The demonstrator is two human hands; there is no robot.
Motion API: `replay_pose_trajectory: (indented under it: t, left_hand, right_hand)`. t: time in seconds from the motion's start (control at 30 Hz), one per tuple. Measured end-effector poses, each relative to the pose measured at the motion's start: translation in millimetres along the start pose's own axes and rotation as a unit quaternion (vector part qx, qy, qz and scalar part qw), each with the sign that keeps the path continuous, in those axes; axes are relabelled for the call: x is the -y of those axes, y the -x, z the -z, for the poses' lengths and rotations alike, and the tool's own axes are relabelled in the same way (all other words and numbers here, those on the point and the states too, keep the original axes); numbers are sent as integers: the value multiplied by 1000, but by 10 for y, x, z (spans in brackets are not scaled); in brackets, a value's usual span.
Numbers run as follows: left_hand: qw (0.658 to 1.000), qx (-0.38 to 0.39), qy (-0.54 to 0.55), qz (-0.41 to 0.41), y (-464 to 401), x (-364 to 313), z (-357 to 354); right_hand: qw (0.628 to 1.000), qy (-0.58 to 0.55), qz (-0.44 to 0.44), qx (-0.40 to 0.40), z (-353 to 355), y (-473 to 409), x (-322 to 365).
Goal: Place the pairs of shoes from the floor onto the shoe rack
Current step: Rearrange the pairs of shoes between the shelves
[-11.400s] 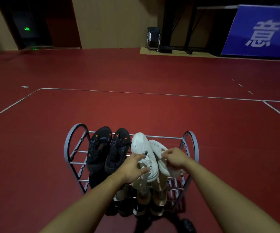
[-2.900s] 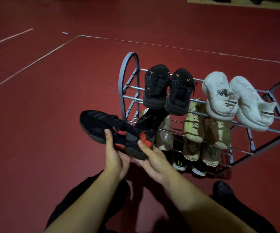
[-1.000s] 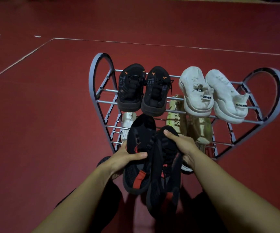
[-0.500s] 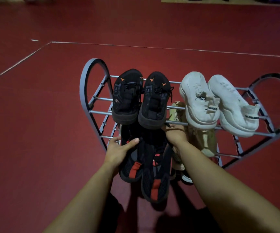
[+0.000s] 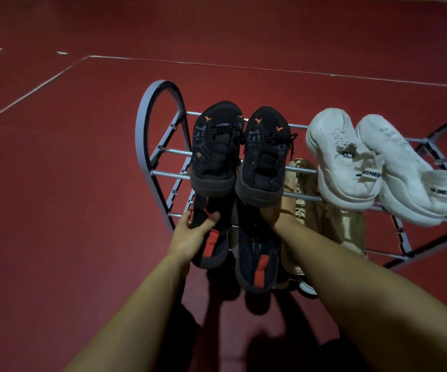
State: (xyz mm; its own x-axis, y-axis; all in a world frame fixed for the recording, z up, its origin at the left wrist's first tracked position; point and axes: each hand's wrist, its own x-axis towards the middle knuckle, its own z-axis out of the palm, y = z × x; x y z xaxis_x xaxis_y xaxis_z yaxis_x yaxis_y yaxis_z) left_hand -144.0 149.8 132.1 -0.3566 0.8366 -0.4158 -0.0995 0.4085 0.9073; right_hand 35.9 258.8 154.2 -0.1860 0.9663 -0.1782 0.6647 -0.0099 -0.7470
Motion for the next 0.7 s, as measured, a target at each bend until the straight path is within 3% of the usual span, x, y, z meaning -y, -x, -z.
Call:
replay_pose_trajectory:
  t: [0.13,0.23,0.37,0.5,0.6,0.7]
  left_hand:
    - [998,7,28,48,133,6,34]
    - [996,-18,41,74,209,5,29]
    - [992,5,29,121,449,-82,-35]
    - [978,-19,59,198,578,-105,-100]
    - [962,25,158,221,681,-97,-188]
    - [955,-22,202,215,758,4,-289]
  right_hand:
    - [990,129,63,14,128,215,17]
    - [959,245,103,98,248,302,-43]
    - [944,248,117,186,345,397,-129]
    - [943,254,150,154,329,459,-200]
    - [943,275,110,152,283,477,-229]
    - [941,295,53,159,263,457,-222]
